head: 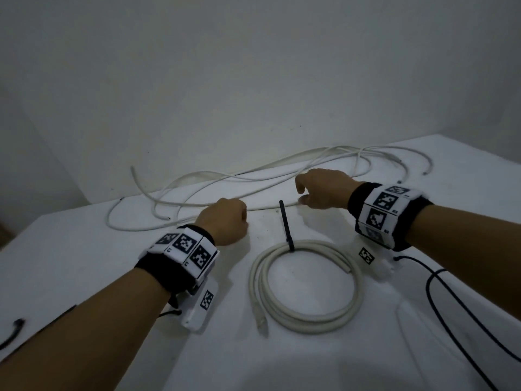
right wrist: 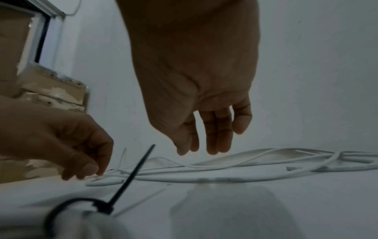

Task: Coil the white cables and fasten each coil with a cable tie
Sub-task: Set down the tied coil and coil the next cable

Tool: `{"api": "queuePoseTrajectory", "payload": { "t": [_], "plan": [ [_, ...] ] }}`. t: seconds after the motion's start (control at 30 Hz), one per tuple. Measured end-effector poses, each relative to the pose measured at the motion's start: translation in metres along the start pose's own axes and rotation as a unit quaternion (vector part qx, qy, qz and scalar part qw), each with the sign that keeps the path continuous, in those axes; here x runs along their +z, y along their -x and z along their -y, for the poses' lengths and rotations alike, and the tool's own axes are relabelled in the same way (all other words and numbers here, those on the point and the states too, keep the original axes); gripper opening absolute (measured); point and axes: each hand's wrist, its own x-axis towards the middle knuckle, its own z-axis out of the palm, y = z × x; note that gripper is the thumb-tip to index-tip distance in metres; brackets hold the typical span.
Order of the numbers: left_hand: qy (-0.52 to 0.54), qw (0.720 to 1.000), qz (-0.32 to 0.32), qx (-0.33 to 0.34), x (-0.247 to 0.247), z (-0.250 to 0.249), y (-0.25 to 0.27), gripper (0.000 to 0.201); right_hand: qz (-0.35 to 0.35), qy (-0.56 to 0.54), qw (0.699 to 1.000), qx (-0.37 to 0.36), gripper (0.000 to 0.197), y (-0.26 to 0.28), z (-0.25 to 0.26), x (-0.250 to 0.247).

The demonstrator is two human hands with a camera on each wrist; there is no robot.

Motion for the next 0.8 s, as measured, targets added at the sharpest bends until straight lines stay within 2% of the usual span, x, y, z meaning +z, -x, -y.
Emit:
{"api": "queuePoseTrajectory", "payload": {
  "t": [0.1,0.23,0.3,0.43,0.57,0.6,0.67,0.73,0.8],
  "plan": [
    [0.035,0.999,0.016,0.001,0.001,-0.014,0.018,0.028,0.033,-0.038,0.999,0.002,0.029,0.028,0.007,-0.004],
    [0.077,0.994,0.072,-0.011,0.009,-0.033,0.043,0.054,0.143,-0.099,0.985,0.017,0.056,0.066,0.019,-0.002],
    [0.056,0.994,0.091,-0.008,0.018,-0.041,0.054,0.052,0.155,-0.065,0.986,0.013,0.060,0.079,0.026,0.006],
    [0.117,0.991,0.057,-0.010,0.023,-0.050,0.067,0.032,0.127,-0.066,0.990,0.014,0.042,0.095,0.033,0.016],
    [0.219,0.975,-0.021,-0.022,0.013,-0.052,0.075,0.030,0.107,-0.157,0.981,0.041,0.020,0.097,0.028,0.010],
    [0.254,0.967,-0.023,-0.028,0.010,-0.053,0.078,0.032,0.110,-0.210,0.970,0.050,0.017,0.098,0.025,0.008],
    [0.362,0.931,0.001,-0.049,0.005,-0.053,0.084,0.036,0.112,-0.297,0.947,0.061,0.015,0.100,0.019,0.003],
    [0.464,0.881,0.052,-0.075,0.000,-0.051,0.091,0.035,0.104,-0.344,0.930,0.072,0.016,0.105,0.013,0.002],
    [0.522,0.843,0.112,-0.072,-0.005,-0.046,0.101,0.029,0.098,-0.385,0.913,0.088,0.015,0.109,0.007,0.001]
  ]
}}
